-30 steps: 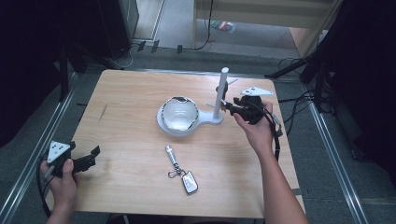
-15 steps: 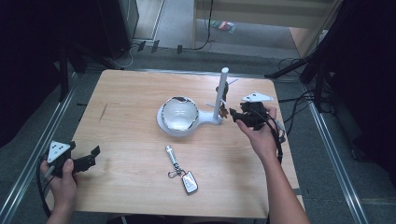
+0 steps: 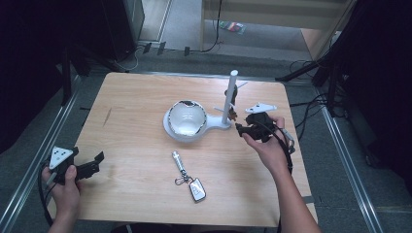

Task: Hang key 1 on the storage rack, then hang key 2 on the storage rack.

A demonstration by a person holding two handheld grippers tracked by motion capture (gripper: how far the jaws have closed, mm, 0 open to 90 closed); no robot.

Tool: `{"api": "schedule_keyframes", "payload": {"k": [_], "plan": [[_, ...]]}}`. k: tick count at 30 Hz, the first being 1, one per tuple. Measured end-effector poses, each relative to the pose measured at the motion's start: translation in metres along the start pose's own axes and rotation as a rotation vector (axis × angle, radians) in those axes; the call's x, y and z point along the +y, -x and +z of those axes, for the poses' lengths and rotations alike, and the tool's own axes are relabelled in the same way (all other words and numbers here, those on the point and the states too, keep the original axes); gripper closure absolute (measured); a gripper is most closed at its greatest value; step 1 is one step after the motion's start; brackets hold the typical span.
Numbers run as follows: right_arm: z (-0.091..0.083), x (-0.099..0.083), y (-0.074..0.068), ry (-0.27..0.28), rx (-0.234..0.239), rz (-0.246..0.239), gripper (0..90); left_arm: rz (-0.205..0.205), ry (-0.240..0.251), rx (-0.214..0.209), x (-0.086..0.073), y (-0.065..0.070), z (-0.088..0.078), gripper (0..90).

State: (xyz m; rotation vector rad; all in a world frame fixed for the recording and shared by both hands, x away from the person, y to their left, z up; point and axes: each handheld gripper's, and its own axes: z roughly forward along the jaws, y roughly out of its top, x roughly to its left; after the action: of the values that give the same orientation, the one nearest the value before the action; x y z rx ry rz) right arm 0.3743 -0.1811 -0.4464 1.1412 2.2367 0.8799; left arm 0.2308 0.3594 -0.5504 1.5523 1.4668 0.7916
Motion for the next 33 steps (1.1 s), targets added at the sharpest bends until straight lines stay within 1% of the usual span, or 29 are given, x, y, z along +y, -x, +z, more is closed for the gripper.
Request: {"api": "schedule_keyframes", "payload": {"k": [2,6,11,14,19,22,25,28,30,33], "plan": [[-0.001,-0.001,-0.002,-0.013,0.0,-0.011,45.7,0.001,0.001,0.001,0.0,0.0,0.0,4.4],[-0.002,-0.002,-0.005,-0.032,0.017,0.001,45.0,0.0,0.003,-0.001,0.0,0.0,0.0,4.4],[-0.002,-0.004,-0.011,-0.049,0.022,-0.011,43.1,0.0,-0.003,-0.001,0.0,0.0,0.0,4.4],[-0.001,-0.005,-0.014,-0.062,0.027,-0.027,43.0,0.0,-0.004,-0.001,0.0,0.0,0.0,4.4],[0.002,-0.007,-0.018,-0.084,0.032,-0.032,43.7,-0.002,0.003,-0.001,0.0,0.0,0.0,4.4],[0.006,-0.009,-0.022,-0.108,0.034,-0.037,44.3,0.0,-0.001,-0.001,0.0,0.0,0.0,4.4],[0.008,-0.011,-0.025,-0.115,0.039,-0.048,44.3,0.001,-0.003,-0.002,0.0,0.0,0.0,4.4],[0.009,-0.011,-0.028,-0.119,0.046,-0.045,44.2,0.004,-0.007,0.001,0.0,0.0,0.0,4.4],[0.009,-0.012,-0.03,-0.121,0.042,-0.048,44.2,0.005,-0.005,0.004,0.0,0.001,0.001,4.4],[0.01,-0.013,-0.034,-0.146,0.021,-0.066,44.1,0.004,-0.005,0.003,0.0,0.0,0.0,4.4]]}}
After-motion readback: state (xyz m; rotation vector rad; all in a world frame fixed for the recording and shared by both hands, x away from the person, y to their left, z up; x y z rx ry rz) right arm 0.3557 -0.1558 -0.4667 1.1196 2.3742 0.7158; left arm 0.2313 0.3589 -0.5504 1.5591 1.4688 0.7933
